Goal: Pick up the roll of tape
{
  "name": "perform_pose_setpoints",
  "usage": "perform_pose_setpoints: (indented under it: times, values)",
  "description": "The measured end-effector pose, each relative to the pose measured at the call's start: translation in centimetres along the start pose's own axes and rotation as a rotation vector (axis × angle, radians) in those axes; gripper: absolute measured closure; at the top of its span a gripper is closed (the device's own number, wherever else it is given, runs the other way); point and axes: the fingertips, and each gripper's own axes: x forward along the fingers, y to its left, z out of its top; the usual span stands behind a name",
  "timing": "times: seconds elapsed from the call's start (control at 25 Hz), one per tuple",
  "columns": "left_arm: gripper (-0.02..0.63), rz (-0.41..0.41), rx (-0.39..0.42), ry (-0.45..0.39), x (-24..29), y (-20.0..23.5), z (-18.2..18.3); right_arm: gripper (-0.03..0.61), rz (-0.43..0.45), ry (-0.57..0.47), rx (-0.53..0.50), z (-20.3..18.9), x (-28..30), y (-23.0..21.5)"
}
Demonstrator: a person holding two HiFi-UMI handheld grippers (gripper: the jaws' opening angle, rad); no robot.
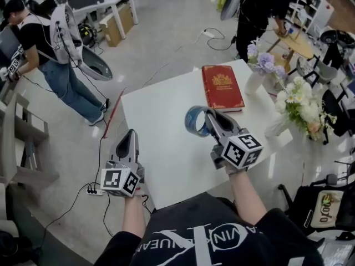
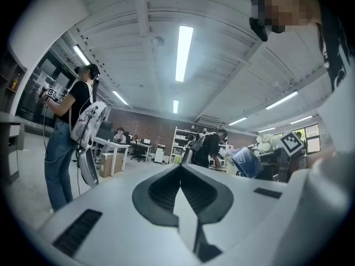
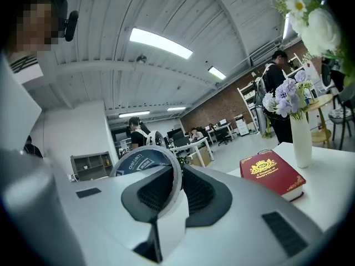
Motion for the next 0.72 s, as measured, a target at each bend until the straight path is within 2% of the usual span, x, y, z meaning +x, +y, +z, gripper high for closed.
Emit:
perform_pose_setpoints:
  times: [0.72]
  values:
    - [0.609, 0.006, 0.001, 0.02, -1.0, 0.0, -0.5, 0.512, 0.001, 0.009, 0.017, -0.8, -0.8, -0.1]
